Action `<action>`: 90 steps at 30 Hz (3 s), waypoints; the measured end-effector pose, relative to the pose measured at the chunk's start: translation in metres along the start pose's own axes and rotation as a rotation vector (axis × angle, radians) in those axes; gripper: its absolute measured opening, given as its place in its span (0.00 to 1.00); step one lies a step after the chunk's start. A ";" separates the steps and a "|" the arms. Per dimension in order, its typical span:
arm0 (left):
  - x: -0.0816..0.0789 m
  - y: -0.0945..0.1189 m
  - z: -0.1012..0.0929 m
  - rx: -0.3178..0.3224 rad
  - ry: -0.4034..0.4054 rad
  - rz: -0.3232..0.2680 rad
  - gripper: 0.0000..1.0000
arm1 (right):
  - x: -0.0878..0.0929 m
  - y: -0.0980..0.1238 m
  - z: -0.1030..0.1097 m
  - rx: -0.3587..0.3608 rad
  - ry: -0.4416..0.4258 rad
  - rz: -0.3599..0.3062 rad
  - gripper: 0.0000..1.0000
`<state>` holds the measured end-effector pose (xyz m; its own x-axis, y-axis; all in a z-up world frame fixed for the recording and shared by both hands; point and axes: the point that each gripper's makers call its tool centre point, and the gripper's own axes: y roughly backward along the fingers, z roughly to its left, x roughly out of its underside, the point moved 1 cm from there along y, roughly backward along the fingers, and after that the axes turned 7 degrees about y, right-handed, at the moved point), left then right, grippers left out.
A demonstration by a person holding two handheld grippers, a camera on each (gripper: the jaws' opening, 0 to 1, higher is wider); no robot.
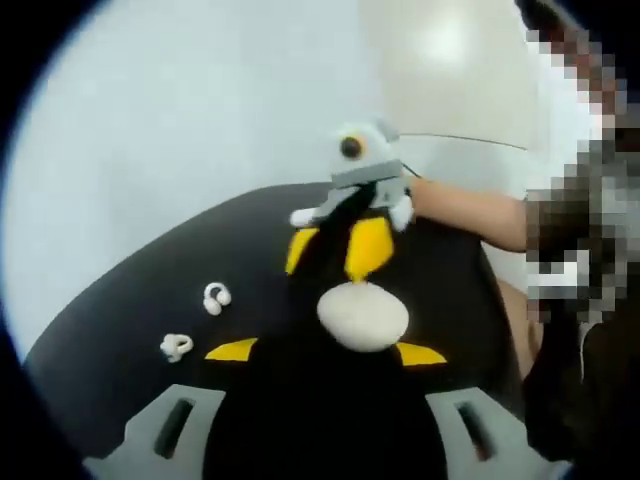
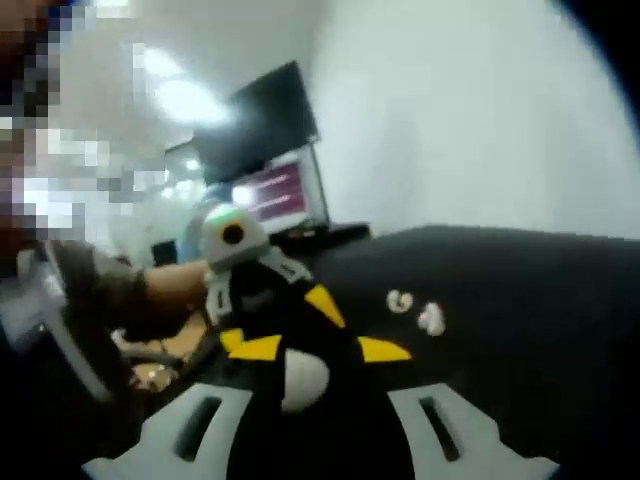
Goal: Pick up three earphones and place each one into its charging case using tactile feedback, ensure that each earphone is properly inserted and securely positioned inside the case.
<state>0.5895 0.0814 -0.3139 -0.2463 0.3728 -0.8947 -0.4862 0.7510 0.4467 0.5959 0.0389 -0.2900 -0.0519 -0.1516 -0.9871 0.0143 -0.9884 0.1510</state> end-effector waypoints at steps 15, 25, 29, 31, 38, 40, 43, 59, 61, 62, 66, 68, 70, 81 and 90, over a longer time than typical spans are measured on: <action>-0.013 -0.003 -0.004 0.073 0.200 -0.058 0.45 | 0.010 0.004 0.001 -0.002 -0.056 0.037 0.29; -0.006 -0.022 -0.018 0.171 0.220 0.040 0.30 | 0.021 0.003 0.011 -0.047 0.091 0.102 0.36; -0.006 -0.019 -0.018 0.190 0.212 0.035 0.30 | 0.020 0.002 0.012 -0.053 0.160 0.100 0.36; -0.009 -0.015 -0.021 0.236 0.267 0.017 0.31 | 0.019 0.001 0.012 -0.056 0.207 0.096 0.36; -0.007 -0.015 -0.019 0.267 0.307 0.061 0.31 | 0.017 -0.004 0.017 -0.063 0.495 0.107 0.35; -0.007 -0.017 -0.029 0.324 0.333 0.077 0.27 | 0.016 -0.002 0.016 -0.058 0.537 0.111 0.35; -0.009 -0.017 -0.030 0.311 0.303 0.076 0.27 | 0.018 0.001 0.010 -0.037 0.468 0.124 0.35; -0.019 -0.028 0.002 0.124 -0.093 -0.119 0.23 | -0.087 0.049 -0.050 0.366 0.422 -0.132 0.33; -0.018 -0.028 0.000 0.126 -0.099 -0.114 0.22 | -0.108 0.056 -0.060 0.416 0.451 -0.125 0.30; -0.018 -0.028 -0.001 0.126 -0.108 -0.113 0.22 | -0.119 0.060 -0.062 0.426 0.481 -0.130 0.30; -0.018 -0.029 -0.001 0.129 -0.111 -0.117 0.21 | -0.163 0.068 -0.053 0.402 0.525 -0.241 0.30; -0.018 -0.029 -0.002 0.131 -0.108 -0.117 0.21 | -0.151 0.065 -0.048 0.375 0.455 -0.235 0.30; -0.018 -0.030 0.000 0.120 -0.108 -0.117 0.21 | -0.113 0.054 -0.041 0.318 0.386 -0.172 0.30; -0.017 -0.030 -0.006 0.168 -0.111 -0.126 0.19 | 0.028 0.019 -0.013 0.046 0.111 0.157 0.30; -0.012 -0.029 -0.022 0.304 -0.028 -0.096 0.17 | 0.022 0.004 0.014 -0.029 0.182 0.152 0.25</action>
<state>0.5882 0.0430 -0.3158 -0.1857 0.3039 -0.9344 -0.2321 0.9105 0.3422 0.5810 0.0315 -0.3103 0.1339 -0.2926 -0.9468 0.0373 -0.9533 0.2998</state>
